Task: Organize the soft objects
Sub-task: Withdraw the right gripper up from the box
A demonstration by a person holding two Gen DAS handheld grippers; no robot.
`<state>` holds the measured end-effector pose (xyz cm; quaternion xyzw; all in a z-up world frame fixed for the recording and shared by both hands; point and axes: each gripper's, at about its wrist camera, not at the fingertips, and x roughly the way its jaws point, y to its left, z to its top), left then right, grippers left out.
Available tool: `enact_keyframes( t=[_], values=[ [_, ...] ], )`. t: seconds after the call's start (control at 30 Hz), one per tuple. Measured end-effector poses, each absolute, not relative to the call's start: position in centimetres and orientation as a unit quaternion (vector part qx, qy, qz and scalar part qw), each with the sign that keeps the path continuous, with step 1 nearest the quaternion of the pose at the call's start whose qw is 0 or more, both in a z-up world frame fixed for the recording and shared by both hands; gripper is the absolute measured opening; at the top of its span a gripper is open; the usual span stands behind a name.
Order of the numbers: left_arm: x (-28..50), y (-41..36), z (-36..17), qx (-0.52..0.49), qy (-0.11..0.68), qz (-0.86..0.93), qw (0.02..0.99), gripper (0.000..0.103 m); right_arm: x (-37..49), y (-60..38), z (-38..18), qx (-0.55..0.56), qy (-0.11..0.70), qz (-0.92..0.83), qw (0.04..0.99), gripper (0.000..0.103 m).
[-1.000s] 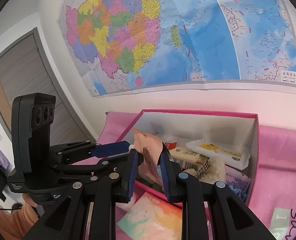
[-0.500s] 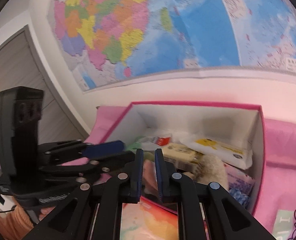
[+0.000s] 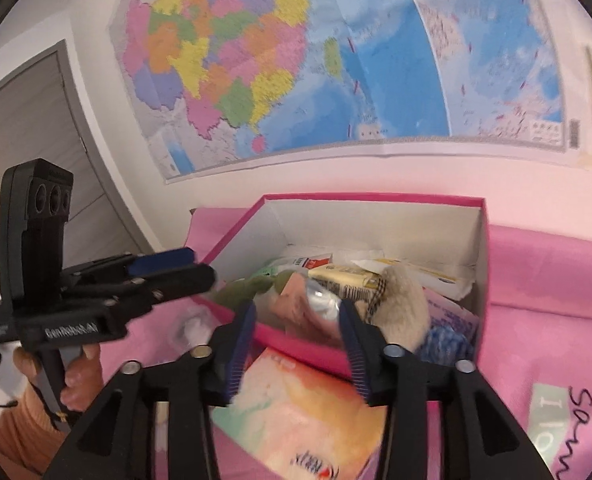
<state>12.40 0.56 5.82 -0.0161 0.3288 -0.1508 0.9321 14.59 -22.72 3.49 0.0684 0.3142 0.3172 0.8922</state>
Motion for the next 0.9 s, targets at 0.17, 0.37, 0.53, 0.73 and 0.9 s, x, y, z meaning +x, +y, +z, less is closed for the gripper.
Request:
enact_keyframes(
  t=[0.17,0.37,0.53,0.73,0.9],
  values=[
    [8.6,1.0,5.0,-0.005,0.317,-0.132,0.939,0.100,10.4,-23.2,3.8,0.041,0.283,0.299,0.910,0.083],
    [5.5,0.8,2.9,-0.008,0.343,-0.096,0.934,0.102,6.6,-23.3,2.6,0.022,0.280,0.271,0.921,0.097],
    [3.5,0.5,1.6,-0.014,0.363,-0.084,0.928,0.102,4.4,-23.1,1.6,0.017,0.287,0.258,0.922,0.101],
    [1.7,-0.2,1.1,0.000,0.370,-0.079,0.926,0.102,2.4,-22.8,0.6,0.020,0.303,0.259,0.917,0.102],
    [0.9,-0.7,0.6,0.011,0.373,-0.069,0.925,0.102,1.2,-22.7,0.0,0.018,0.308,0.258,0.916,0.102]
  ],
)
